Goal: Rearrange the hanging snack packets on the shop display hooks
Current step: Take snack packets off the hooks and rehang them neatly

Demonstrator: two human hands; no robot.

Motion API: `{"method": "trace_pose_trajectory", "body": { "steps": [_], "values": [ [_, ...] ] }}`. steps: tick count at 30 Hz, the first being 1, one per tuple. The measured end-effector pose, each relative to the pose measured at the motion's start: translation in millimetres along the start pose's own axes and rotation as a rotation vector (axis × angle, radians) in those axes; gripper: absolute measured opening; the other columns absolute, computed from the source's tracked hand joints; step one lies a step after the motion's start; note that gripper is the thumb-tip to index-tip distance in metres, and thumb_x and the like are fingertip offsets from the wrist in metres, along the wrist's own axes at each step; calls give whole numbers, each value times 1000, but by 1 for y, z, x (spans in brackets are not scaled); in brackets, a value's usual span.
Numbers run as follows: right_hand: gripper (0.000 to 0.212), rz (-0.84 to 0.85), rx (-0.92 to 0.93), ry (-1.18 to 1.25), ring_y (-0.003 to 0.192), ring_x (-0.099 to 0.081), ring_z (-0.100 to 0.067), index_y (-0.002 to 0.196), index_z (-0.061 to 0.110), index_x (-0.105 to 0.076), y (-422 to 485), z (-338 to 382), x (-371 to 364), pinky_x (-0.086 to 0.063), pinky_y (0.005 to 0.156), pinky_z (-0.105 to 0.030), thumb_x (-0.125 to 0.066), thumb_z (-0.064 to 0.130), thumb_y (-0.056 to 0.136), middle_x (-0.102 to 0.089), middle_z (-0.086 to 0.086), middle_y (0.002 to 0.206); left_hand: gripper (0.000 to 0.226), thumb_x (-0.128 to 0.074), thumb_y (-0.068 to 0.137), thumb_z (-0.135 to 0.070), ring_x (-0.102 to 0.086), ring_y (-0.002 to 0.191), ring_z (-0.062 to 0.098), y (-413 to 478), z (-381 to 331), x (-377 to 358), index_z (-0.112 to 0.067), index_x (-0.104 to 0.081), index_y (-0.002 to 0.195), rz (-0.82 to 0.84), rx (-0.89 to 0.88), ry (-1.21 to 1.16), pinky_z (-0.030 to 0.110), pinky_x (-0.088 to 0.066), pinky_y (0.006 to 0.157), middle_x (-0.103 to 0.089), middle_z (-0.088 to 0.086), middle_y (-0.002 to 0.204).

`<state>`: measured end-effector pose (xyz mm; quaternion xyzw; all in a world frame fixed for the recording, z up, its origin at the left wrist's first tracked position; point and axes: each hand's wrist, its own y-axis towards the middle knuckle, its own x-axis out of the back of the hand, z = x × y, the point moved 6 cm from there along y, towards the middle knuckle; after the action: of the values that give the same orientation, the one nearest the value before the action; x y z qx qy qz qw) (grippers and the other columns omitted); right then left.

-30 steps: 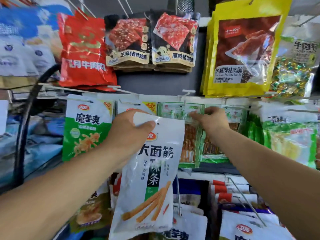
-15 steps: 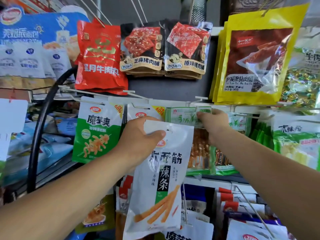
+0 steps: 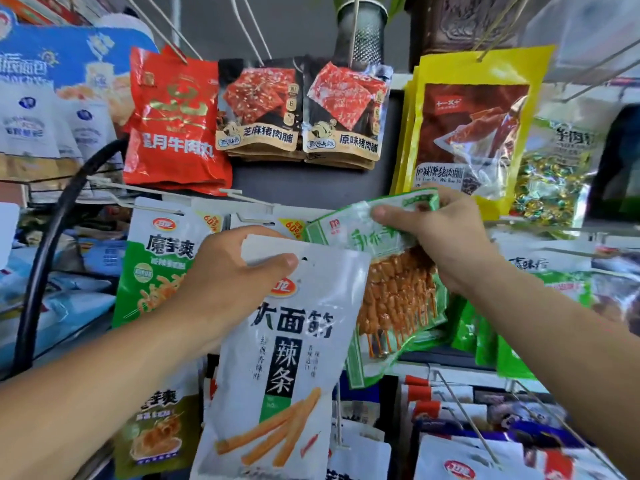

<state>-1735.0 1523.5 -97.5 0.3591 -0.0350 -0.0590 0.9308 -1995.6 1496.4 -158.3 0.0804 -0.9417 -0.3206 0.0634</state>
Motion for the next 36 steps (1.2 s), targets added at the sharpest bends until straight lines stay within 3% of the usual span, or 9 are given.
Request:
{"method": "trace_pose_trajectory", "body": {
  "steps": [4, 9, 13, 19, 25, 27, 30, 34, 36],
  "values": [
    [25, -37, 22, -105, 61, -77, -16, 83, -2, -70, -1, 10, 21, -61, 56, -30, -92, 7, 76, -80, -2, 71, 17, -81, 85, -14, -77, 87, 12, 3, -9, -11, -22, -78, 100, -13, -3, 5, 31, -61, 84, -82, -7, 93],
    [47, -162, -63, -218, 85, -77, -45, 102, 1, -77, -17, -9, 70, -64, 77, -62, -98, 27, 69, -80, -24, 98, 12, -78, 86, -7, -76, 75, 7, 3, -8, -40, -18, -75, 87, -22, 1, -12, 12, -55, 61, -79, -9, 79],
    [30, -191, -74, -283, 60, -61, -30, 85, 2, -76, -32, -16, 95, -50, 60, -46, -90, 28, 81, -73, -20, 75, 13, -80, 86, -11, -68, 59, -9, 7, -4, -61, -22, -73, 85, -11, 26, -30, 7, -50, 53, -77, -12, 79],
    [21, -289, -83, -203, 71, -66, -28, 82, 13, -76, -36, -20, 119, -51, 69, -44, -86, 30, 86, -76, -14, 80, 18, -79, 86, -10, -70, 66, -6, 14, -6, -80, -26, -73, 79, 2, 9, -21, 15, -50, 63, -77, -18, 72],
    [29, -391, 6, -222, 68, -54, -28, 76, 13, -70, -33, -22, 126, -43, 66, -42, -83, 36, 87, -64, -34, 77, 16, -79, 86, -11, -71, 70, -5, 17, -6, -84, -26, -74, 83, -14, -1, -24, 7, -49, 58, -77, -15, 80],
    [36, -391, -2, -208, 69, -61, -37, 85, 9, -72, -36, -27, 129, -52, 69, -51, -84, 43, 81, -66, -43, 98, 16, -79, 86, -11, -73, 74, -1, 17, -6, -85, -25, -74, 83, -4, 4, -25, 13, -50, 61, -78, -15, 79],
    [44, -412, -57, -154, 92, -73, -48, 100, 12, -75, -36, -36, 137, -60, 91, -58, -86, 47, 76, -70, -35, 110, 15, -80, 86, -13, -71, 68, -5, 18, -5, -86, -26, -74, 82, 9, 14, -16, 14, -49, 62, -77, -20, 73],
    [18, -387, -117, -102, 94, -77, -40, 90, 15, -77, -31, -38, 144, -60, 94, -59, -86, 30, 86, -81, -15, 96, 14, -79, 87, -13, -73, 76, 1, 18, -5, -88, -26, -74, 84, 11, 17, -32, 17, -50, 63, -78, -17, 75],
    [11, -339, -131, -107, 86, -77, -28, 85, 17, -76, -30, -37, 143, -64, 83, -45, -84, 24, 89, -80, -6, 88, 13, -79, 87, -13, -73, 76, 1, 18, -7, -88, -25, -75, 85, 8, 17, -35, 18, -51, 65, -78, -16, 76]
  ]
}}
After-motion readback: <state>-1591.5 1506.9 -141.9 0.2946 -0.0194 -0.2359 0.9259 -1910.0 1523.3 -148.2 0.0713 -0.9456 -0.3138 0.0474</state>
